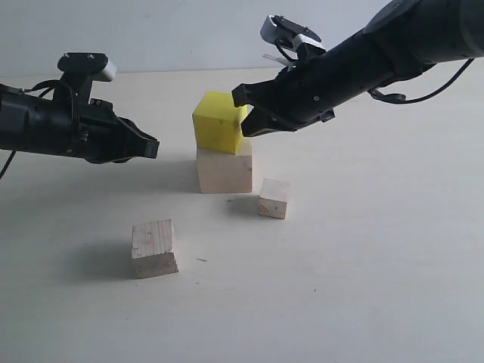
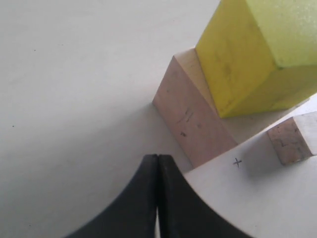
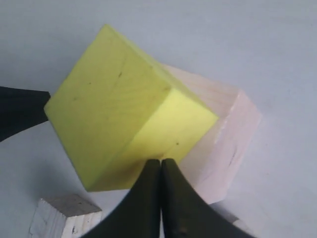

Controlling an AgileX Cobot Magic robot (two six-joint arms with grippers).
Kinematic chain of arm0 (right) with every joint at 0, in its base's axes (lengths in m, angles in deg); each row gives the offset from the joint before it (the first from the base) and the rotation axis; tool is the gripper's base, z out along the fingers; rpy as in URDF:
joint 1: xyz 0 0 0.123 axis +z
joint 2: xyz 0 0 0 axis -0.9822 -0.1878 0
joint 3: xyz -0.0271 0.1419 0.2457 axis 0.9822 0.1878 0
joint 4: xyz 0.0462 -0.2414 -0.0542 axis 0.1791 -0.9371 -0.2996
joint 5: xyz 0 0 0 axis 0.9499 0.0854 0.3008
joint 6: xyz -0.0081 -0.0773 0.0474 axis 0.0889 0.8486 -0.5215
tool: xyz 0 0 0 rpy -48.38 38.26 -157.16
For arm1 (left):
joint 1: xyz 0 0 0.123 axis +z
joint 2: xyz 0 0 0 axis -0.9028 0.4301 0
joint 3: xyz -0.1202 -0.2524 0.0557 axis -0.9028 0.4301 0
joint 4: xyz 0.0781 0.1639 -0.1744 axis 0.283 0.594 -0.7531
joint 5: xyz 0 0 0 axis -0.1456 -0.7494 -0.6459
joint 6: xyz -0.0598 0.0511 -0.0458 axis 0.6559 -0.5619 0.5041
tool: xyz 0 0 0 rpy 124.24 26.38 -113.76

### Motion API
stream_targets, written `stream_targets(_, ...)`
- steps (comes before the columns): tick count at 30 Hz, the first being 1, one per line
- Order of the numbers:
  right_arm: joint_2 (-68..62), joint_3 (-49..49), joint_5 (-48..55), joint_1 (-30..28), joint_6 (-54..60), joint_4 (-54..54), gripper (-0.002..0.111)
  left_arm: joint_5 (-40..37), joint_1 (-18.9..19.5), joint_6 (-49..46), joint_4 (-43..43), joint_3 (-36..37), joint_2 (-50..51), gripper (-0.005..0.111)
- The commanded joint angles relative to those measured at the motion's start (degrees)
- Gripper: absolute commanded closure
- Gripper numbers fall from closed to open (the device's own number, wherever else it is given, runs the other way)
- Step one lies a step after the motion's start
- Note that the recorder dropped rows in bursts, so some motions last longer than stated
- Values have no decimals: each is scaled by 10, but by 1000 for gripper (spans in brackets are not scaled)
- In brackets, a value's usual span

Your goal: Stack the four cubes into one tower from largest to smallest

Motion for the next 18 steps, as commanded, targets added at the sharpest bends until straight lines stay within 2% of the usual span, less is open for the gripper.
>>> stream_targets(1,1,-5,-32,1,-1,-4,108,-6,1,-3,-6,-4,1,107)
stream_targets(5,-1,-9,-59,1,-10,-12,108,-9,1,-23,-25,-4,1,107)
stream_targets(12,-27,-44,-27,1,-10,-12,108,-24,1,-39,-36,-4,1,107)
stream_targets(18,-41,-45,-40,1,-10,-12,108,-24,1,-46,-43,-4,1,107)
